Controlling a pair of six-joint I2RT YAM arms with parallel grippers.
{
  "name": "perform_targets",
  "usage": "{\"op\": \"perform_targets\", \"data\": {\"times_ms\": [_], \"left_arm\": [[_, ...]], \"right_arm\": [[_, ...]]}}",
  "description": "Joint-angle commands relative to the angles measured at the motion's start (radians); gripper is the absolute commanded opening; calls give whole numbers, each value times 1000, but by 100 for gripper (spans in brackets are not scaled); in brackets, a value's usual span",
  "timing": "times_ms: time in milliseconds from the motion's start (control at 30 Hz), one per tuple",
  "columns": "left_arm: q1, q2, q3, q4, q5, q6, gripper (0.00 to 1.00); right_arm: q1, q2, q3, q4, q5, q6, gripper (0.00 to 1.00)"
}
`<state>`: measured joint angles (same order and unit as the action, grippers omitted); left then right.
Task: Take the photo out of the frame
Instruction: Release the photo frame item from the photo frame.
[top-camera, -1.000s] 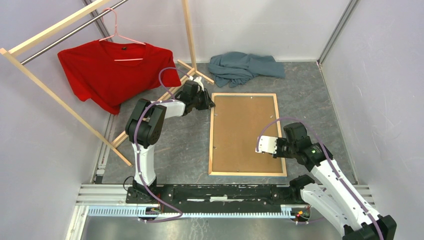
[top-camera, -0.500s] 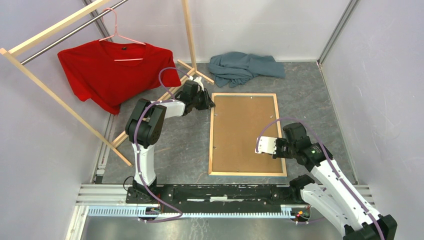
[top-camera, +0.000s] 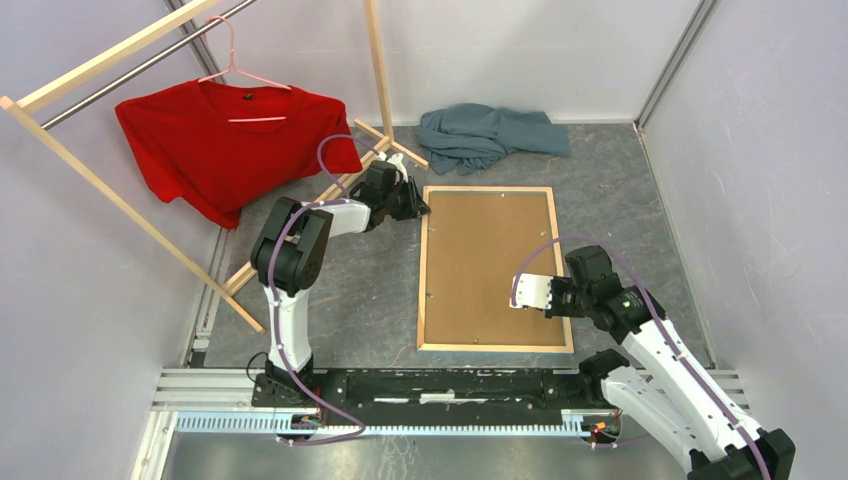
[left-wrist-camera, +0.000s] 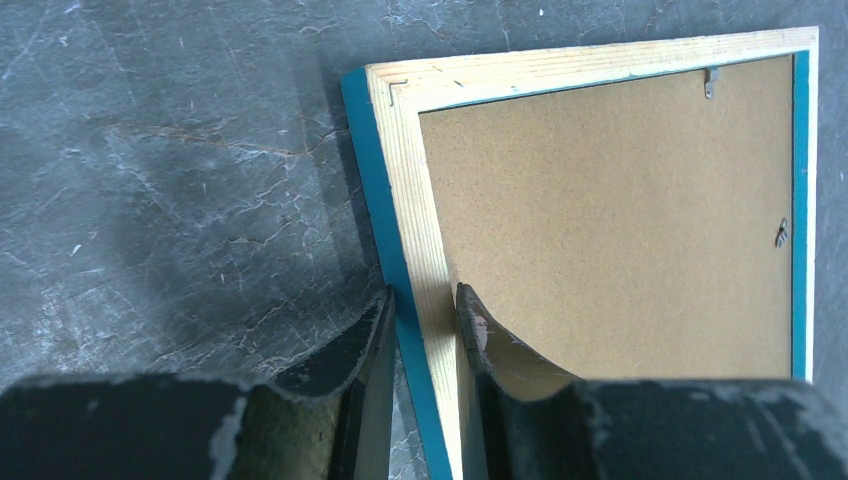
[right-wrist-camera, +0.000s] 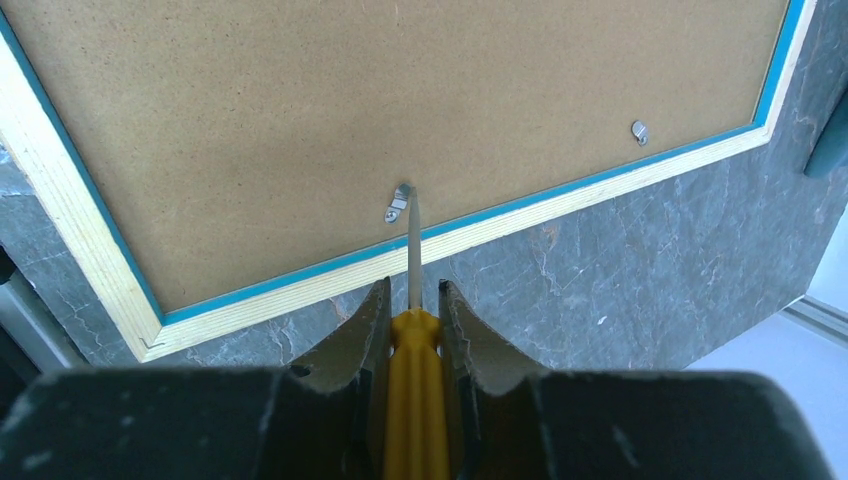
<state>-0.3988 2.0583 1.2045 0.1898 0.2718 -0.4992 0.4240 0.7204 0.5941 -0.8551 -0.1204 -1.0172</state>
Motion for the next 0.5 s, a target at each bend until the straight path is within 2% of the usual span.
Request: {"op": "perform_targets", "data": {"times_ms": [0, 467], "left_arm": [[6, 54, -8, -76, -5, -12, 5], [8, 54, -8, -76, -5, -12, 5]], "right_arm": [[10, -5, 21, -42, -51, 14, 0], [13, -18, 45, -79, -68, 11, 0]]}}
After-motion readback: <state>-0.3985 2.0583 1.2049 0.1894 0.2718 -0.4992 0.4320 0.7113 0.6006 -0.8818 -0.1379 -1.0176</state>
